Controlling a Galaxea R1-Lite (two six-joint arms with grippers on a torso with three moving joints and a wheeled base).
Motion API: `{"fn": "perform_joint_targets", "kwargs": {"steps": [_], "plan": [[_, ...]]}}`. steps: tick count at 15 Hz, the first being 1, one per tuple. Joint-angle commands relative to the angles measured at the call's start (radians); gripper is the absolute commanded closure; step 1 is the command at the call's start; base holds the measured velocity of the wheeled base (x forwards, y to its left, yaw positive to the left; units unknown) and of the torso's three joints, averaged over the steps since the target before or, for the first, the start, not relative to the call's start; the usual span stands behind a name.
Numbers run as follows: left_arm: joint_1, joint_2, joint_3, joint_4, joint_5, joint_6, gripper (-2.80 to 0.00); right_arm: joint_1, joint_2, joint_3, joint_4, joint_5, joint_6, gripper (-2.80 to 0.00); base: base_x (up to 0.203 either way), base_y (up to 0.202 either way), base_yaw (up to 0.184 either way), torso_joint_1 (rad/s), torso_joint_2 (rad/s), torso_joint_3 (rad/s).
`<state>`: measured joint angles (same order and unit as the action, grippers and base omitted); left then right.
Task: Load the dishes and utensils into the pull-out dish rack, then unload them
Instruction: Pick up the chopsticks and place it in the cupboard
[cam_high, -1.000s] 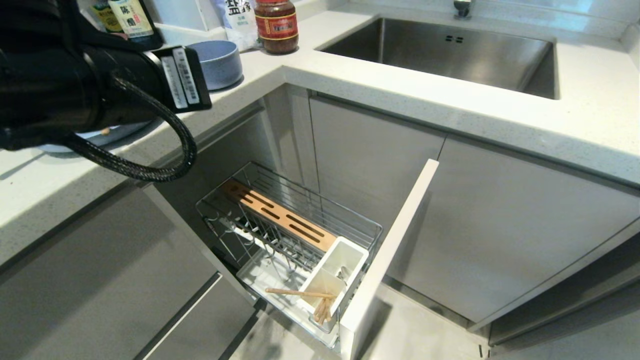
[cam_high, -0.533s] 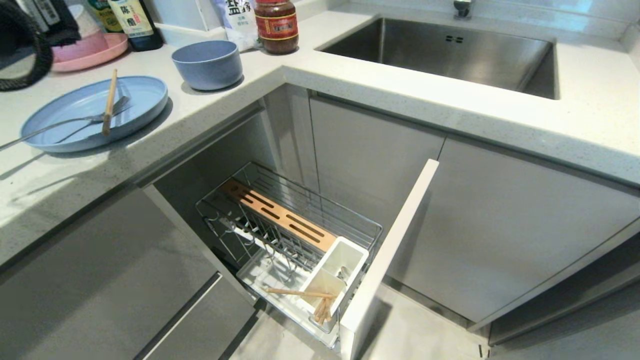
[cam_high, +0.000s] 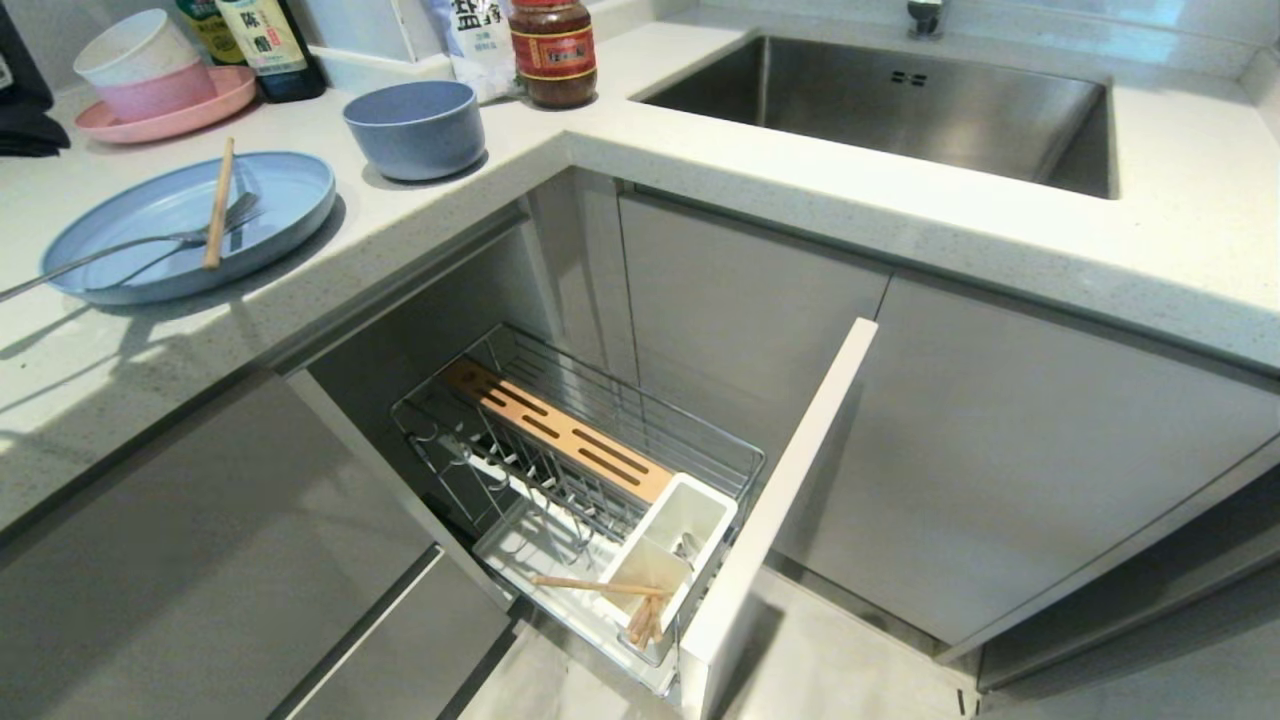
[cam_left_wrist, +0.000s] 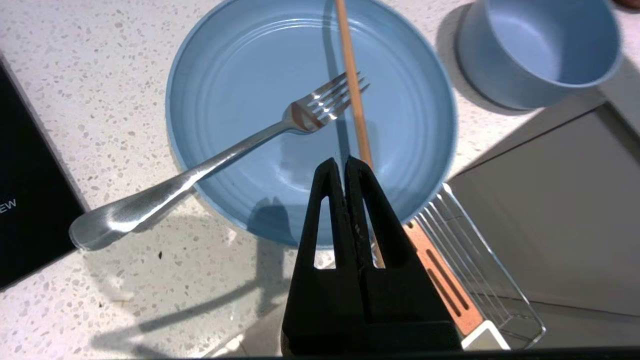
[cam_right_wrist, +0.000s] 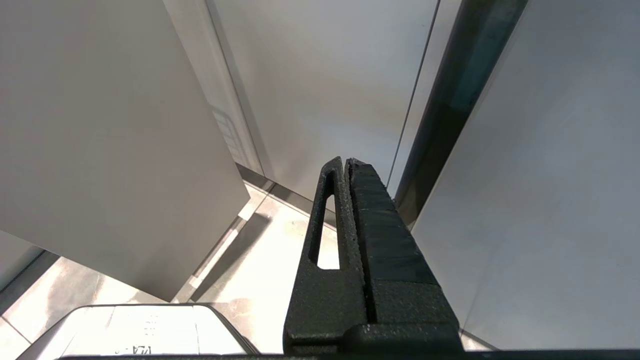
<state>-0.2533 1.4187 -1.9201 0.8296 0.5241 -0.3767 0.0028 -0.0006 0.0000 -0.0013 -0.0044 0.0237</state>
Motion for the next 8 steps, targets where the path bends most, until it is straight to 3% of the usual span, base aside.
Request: {"fn": "perform_joint_targets", "kwargs": {"steps": [1, 2, 8], "plan": [[0.011, 0.045, -0.005, 0.018, -0.003, -0.002, 0.0, 0.0, -0.004, 0.002, 0.0, 0.0, -0.001, 0.0, 0.0, 0.0, 0.0, 0.0, 0.0, 0.0], [0.011, 0.055, -0.005, 0.02, -0.016, -0.002, -2.8, 0.0, -0.004, 0.002, 0.0, 0.0, 0.001, 0.0, 0.0, 0.0, 0.0, 0.0, 0.0, 0.0], [0.009, 0.105, -0.007, 0.013, -0.035, -0.002, -2.8, 0.0, -0.004, 0.002, 0.0, 0.0, -0.001, 0.0, 0.0, 0.0, 0.0, 0.0, 0.0, 0.0]]}}
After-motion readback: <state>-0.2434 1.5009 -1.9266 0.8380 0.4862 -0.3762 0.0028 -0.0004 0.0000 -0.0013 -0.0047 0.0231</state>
